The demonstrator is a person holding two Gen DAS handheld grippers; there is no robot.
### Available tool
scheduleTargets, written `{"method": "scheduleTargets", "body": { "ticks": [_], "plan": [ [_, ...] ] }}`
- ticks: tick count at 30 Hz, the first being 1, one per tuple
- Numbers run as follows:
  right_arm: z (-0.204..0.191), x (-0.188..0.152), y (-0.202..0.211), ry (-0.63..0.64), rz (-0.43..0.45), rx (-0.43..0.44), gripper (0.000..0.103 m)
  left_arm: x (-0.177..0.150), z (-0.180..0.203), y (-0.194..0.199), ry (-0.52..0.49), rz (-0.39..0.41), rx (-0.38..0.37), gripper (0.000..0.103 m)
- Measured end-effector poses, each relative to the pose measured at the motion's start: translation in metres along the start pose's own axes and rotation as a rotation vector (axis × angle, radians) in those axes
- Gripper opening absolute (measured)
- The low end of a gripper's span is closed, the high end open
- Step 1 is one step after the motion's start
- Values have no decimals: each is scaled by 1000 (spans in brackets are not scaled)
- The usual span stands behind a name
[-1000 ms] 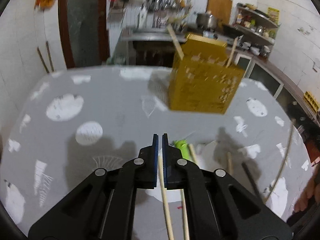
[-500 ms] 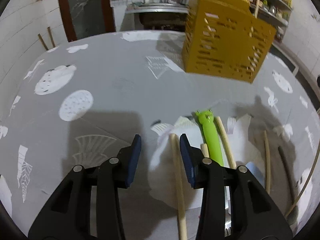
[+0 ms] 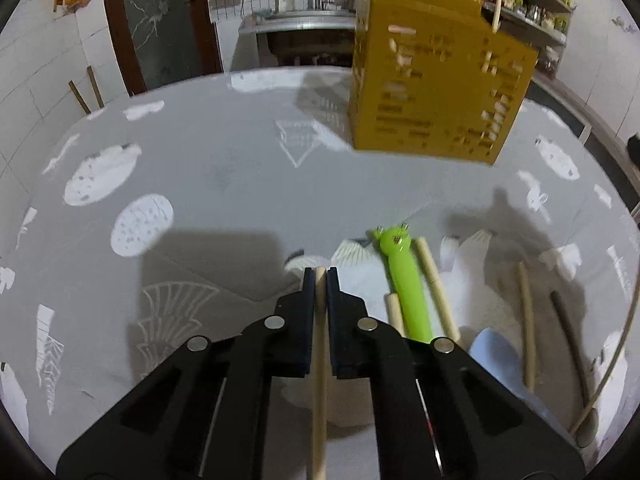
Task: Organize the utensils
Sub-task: 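Carry the left gripper's chopstick over the yellow holder while the right gripper holds its own there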
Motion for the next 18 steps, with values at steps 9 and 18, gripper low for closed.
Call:
{"method": "scheduleTargets", "body": {
  "ticks": [9, 18],
  "plan": [
    [-5, 4, 8, 14, 25, 9, 6, 38, 6, 89, 45, 294, -84, 4],
    [-6, 8, 14, 2, 49, 25, 6, 47, 5, 128, 29, 401, -116, 5]
  ]
}}
Point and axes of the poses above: each gripper's, at about its wrist camera, not at the fingertips, and y roughly against the way its jaws point, z to its right, x to its top, the point moved 5 cm from there along -y, roughly the way its jaws point, and after that the axes turned 2 degrees about -x, right-handed, at the moved point
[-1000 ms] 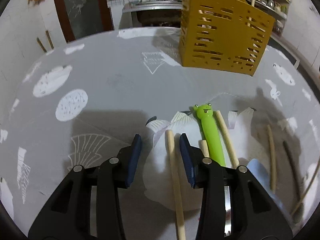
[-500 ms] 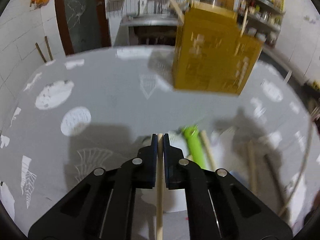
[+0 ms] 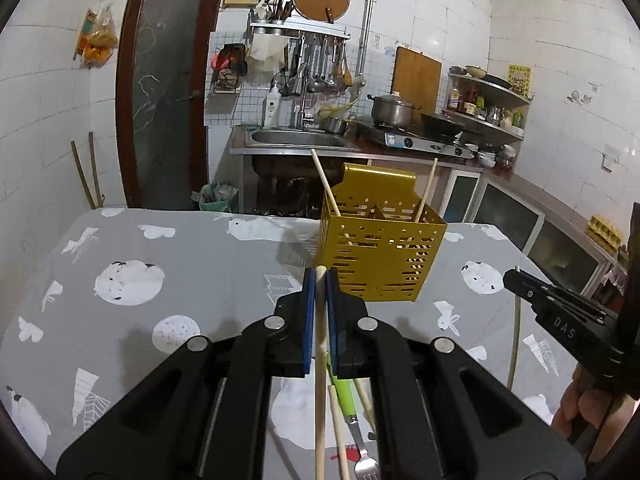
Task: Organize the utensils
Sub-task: 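Carry the left gripper's chopstick over the yellow holder while the right gripper holds its own there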
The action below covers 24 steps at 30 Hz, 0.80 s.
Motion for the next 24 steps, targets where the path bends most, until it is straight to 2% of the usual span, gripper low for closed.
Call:
{"method": "scheduleTargets", "body": {
  "ticks": [4, 7, 14, 17, 20, 24],
  "plan": [
    [-1, 3, 3, 4, 27, -3, 6, 1, -7, 0, 39, -5, -3, 4],
    [-2, 8, 5, 2, 35, 0, 6, 4, -7, -1, 31, -10, 1, 4],
    [-6, 31, 18, 17, 120, -20, 6, 31, 7, 11, -27, 79, 39, 4],
    [-10, 47, 22, 24, 163, -20, 6, 50, 15, 13, -50, 126, 57, 4],
    [-13, 69, 23, 30, 195, -15, 6, 77, 23, 11, -51, 164, 32, 4],
    [-15, 108, 26, 41, 249, -16, 6, 129, 38, 13, -73, 250, 8, 4]
  ]
}}
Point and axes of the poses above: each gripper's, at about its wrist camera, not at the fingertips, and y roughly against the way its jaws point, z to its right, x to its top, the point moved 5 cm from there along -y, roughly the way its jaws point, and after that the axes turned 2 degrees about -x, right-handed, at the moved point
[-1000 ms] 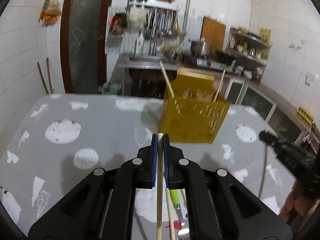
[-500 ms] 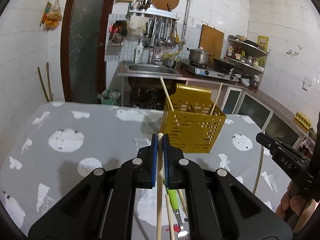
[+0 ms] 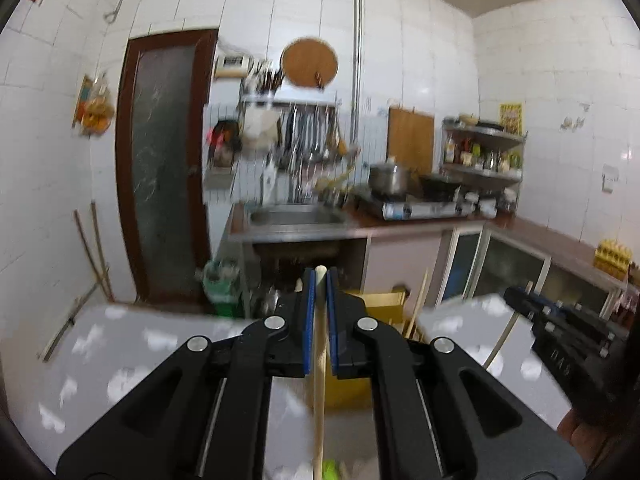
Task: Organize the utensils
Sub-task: 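Carry the left gripper's chopstick over the yellow holder while the right gripper holds its own there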
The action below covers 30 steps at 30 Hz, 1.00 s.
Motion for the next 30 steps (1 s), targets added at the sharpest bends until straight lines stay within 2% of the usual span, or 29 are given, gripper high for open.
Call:
{"method": "scheduleTargets", "body": {
  "ticks": [4, 7, 11, 13, 17, 22, 25, 28, 30],
  "plan": [
    [4, 44, -6, -20, 55, 5, 6, 55, 10, -8, 23, 109, -29, 4],
    [7, 75, -14, -36, 84, 8, 6, 83, 20, -19, 18, 172, -47, 4],
    [5, 105, -29, -35, 128, 13, 6, 96, 27, -43, 17, 205, -39, 4],
    [1, 110, -38, -27, 138, 15, 6, 96, 28, -58, 23, 220, -37, 4],
    [-1, 99, -63, -20, 126, 23, 6, 75, 26, -98, 45, 202, -52, 4],
    [1, 62, -101, -3, 52, 35, 6, 26, 18, -142, 46, 123, -35, 4],
    [1, 38, -117, 12, 0, 50, 6, 8, 6, -153, 78, 68, -38, 5],
    [4, 19, -124, 14, -43, 59, 7, -7, -8, -159, 58, 16, 1, 5],
    [6, 10, -123, 26, -66, 59, 7, -10, -16, -157, 67, -14, 0, 8]
  ]
}}
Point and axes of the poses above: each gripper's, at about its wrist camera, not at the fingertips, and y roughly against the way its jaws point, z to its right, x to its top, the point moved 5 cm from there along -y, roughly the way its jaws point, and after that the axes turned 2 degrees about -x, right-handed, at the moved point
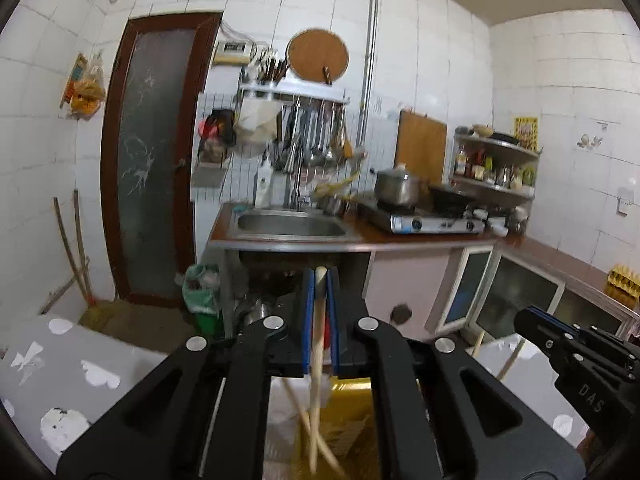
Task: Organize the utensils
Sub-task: 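Open the left gripper over the holder while the right gripper opens too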
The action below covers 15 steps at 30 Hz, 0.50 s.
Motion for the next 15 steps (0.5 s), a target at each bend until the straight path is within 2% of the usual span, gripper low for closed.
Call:
{"method": "scheduleTargets", "body": {
  "ticks": [1, 2, 3, 4, 6, 11, 15],
  "plan": [
    [1, -2, 3, 8, -5, -17, 17, 1, -3, 4, 5, -8, 3, 12],
    [4, -4, 9, 11, -9, -40, 28, 1, -7, 11, 9, -18, 10, 27],
    [5, -5, 14, 3, -9, -44, 55, 3, -10, 20, 14, -18, 11, 38],
    [9, -5, 23, -9, -3, -45, 62, 4, -13, 29, 15, -13, 14, 41],
    [13, -5, 41, 8, 3, -61, 62, 8, -18, 55, 6, -4, 29, 64],
    [19, -17, 85, 6, -43, -65, 62, 7, -34, 121, 23, 24, 63, 98],
    [21, -41, 122, 5, -79, -61, 66, -13, -35, 155, -31, -31, 83, 98]
  ]
}}
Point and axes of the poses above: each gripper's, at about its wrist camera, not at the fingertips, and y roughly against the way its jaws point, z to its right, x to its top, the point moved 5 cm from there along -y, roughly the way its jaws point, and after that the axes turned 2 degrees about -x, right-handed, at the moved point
